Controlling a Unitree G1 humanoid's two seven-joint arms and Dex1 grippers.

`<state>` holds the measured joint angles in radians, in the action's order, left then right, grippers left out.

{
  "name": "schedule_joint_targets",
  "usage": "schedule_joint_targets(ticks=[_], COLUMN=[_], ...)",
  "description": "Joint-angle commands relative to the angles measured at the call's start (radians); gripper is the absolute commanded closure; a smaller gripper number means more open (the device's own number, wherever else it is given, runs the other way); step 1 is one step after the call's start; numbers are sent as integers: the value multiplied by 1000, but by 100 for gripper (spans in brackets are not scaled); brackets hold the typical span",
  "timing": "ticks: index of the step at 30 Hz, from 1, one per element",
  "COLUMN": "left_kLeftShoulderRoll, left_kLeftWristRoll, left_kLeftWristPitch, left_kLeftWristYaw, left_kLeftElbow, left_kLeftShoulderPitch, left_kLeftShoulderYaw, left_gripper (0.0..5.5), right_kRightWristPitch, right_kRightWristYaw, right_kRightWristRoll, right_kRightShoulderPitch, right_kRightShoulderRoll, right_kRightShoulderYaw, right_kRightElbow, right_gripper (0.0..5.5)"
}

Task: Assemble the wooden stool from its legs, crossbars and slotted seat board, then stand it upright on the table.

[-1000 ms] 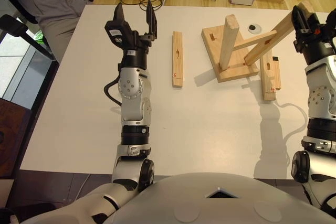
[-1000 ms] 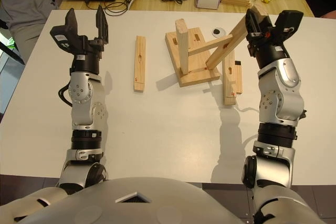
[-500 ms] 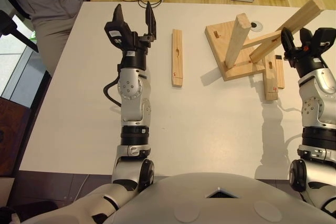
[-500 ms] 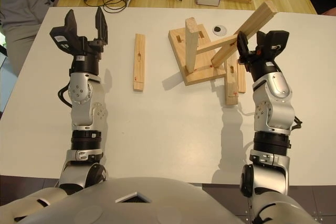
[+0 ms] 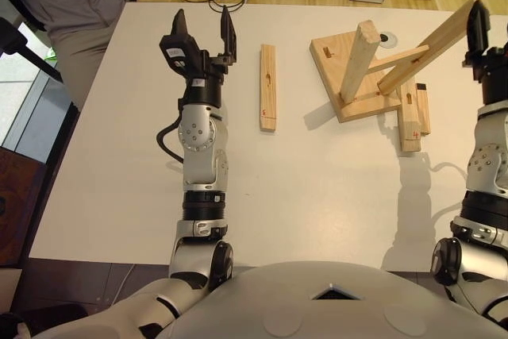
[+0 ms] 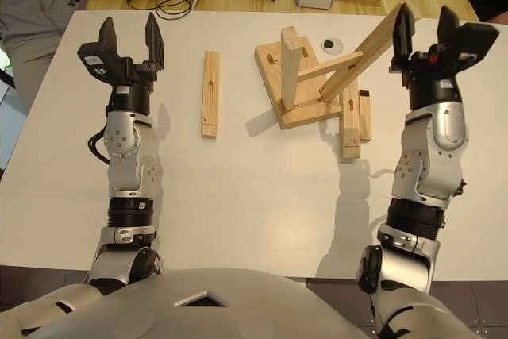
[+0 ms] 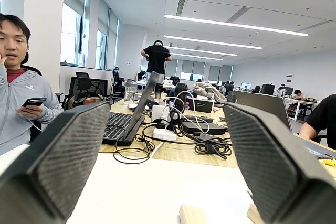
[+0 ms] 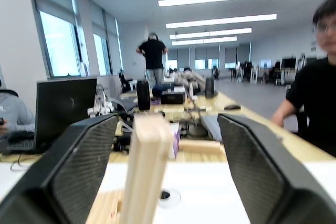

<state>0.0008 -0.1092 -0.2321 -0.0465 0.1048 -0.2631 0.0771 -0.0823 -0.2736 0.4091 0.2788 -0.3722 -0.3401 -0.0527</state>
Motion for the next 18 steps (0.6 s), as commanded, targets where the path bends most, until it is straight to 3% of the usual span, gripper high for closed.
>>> schedule_joint_targets(ticks=[1,5,11,14,18], left_kLeftShoulderRoll=[1,2,1,0,0], left_kLeftWristRoll=[5,5,10,4,2], left_kLeftWristPitch=[-5,-10,-9,-3,2], left_kLeftWristYaw=[2,2,12,1,-3], left_kLeftElbow=[16,22,6,14,10], left_kLeftShoulderPitch=[-2,-8,8,-2,1], left_kLeftShoulderYaw=[1,2,4,-5,-6], left_gripper=[152,152,152,152,152], right_kRightWristPitch=[6,-120,-415,-518,-482], right_kRightWristYaw=[-20,-44,-127,-142,-113], right_kRightWristRoll=[-58,-125,-171,-182,-173], right_kRightShoulderPitch=[148,238,68,-18,-9], right_kRightShoulderRoll=[-72,-94,-85,-112,-83], right_kRightShoulderYaw=[49,178,376,395,356], right_kRightElbow=[-80,-75,50,32,-5], right_gripper=[219,293,399,454,529])
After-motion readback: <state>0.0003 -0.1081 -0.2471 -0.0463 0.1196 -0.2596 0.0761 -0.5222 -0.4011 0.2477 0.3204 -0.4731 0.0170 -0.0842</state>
